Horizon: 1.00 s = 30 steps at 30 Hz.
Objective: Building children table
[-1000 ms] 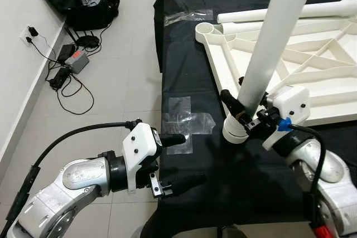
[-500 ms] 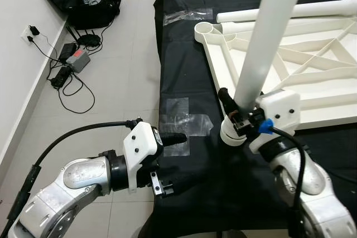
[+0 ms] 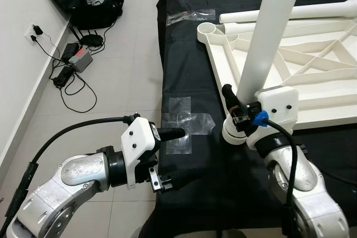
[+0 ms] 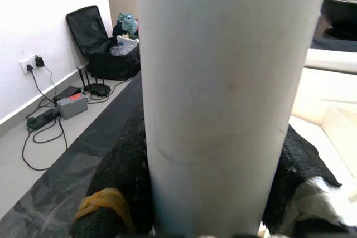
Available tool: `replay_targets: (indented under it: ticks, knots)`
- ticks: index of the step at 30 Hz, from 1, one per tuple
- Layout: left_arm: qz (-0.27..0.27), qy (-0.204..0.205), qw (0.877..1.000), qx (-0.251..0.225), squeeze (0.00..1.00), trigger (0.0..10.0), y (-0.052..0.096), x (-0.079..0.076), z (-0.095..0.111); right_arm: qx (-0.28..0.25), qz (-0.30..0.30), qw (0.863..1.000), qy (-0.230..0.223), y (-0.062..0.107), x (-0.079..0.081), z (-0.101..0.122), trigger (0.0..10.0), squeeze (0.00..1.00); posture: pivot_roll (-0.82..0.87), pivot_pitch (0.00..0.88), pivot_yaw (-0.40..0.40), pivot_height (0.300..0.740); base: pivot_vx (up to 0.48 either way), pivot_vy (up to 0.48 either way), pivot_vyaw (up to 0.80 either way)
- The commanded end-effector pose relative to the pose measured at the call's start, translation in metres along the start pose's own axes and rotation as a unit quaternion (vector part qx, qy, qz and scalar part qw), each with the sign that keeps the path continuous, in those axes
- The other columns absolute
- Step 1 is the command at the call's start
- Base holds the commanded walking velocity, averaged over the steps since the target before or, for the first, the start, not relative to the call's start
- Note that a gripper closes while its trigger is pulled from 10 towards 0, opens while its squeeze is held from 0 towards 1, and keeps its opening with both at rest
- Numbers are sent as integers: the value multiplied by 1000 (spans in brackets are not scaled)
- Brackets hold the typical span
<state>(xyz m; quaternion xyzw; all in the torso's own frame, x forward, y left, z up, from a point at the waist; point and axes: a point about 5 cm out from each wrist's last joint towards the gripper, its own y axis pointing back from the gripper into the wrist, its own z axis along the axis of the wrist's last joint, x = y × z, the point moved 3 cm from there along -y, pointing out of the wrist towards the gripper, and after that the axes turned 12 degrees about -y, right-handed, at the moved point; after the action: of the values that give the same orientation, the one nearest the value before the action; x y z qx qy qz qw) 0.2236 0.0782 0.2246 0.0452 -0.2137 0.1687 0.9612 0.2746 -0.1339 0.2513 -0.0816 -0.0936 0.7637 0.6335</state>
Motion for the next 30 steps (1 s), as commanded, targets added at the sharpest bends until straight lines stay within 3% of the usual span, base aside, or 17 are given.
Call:
replay_targets:
  ticks: [1, 2, 3, 4, 5, 11, 12, 16, 17, 19, 20, 23, 24, 26, 30]
  knots:
    - [-2, 2, 1000, 1, 0, 10000, 1, -2, 0, 21, -12, 1000, 7, -3, -15, -9, 10000, 0, 15, 300, 64, 740, 0, 0, 0]
    - [-2, 2, 1000, 1, 0, 10000, 1, -2, 0, 21, -12, 1000, 7, -3, -15, -9, 10000, 0, 15, 300, 64, 740, 0, 0, 0]
    - [-1, 2, 1000, 1, 0, 10000, 1, -1, 0, -5, 46, 999, -8, -7, -7, 5, 10000, 0, 14, 297, 64, 740, 0, 0, 0]
    - [-1, 2, 1000, 1, 0, 10000, 1, -1, 0, -5, 46, 999, -8, -7, -7, 5, 10000, 0, 14, 297, 64, 740, 0, 0, 0]
    - [0, 2, 1000, 1, 0, 10000, 2, -1, 0, -38, 138, 989, -20, -10, 1, 26, 10000, 0, 15, 292, 63, 740, 0, 0, 0]
    - [0, 2, 1000, 0, 0, 10000, 2, -1, 0, -59, 208, 976, 1, -12, -1, 47, 10000, 0, 12, 282, 61, 740, 0, 0, 0]
    - [1, 4, 1000, -5, 0, 10000, 2, 0, 1, -58, 244, 968, -7, -12, -3, 55, 10000, 0, 16, 276, 60, 740, 0, 0, 0]
    - [7, 5, 1000, -11, 0, 10000, 2, 3, 4, -51, 289, 955, -27, -10, -1, 57, 10000, 0, 15, 274, 60, 740, 0, 0, 0]
    - [32, 11, 999, -35, 0, 10000, 5, 15, 13, -16, 348, 937, -28, -3, 1, 48, 10000, 0, 15, 266, 55, 740, 0, 0, 0]
    - [67, 24, 994, -77, 0, 10000, 10, 34, 28, 26, 371, 928, -14, -2, -5, 37, 10000, 0, 16, 261, 49, 740, 0, 0, 0]
    - [74, 27, 993, -86, 0, 10000, 12, 37, 31, 34, 373, 927, -11, -2, -7, 35, 10000, 0, 16, 261, 49, 740, 0, 0, 0]
    - [128, -6, 985, -116, 0, 10000, 31, 77, 52, 77, 324, 941, 60, -22, -35, 20, 10000, 0, 26, 249, 41, 740, 0, 0, 0]
    - [128, -6, 985, -116, 0, 10000, 31, 77, 52, 77, 324, 941, 60, -22, -35, 20, 10000, 0, 26, 249, 41, 740, 0, 0, 0]
    - [142, -25, 981, -129, 0, 10000, 39, 95, 64, 92, 307, 944, 77, -30, -45, 16, 10000, 0, 32, 244, 38, 740, 0, 0, 0]
    - [129, -29, 980, -151, 0, 10000, 41, 102, 76, 87, 314, 943, 63, -35, -45, 19, 10000, 0, 34, 238, 37, 740, 0, 0, 0]
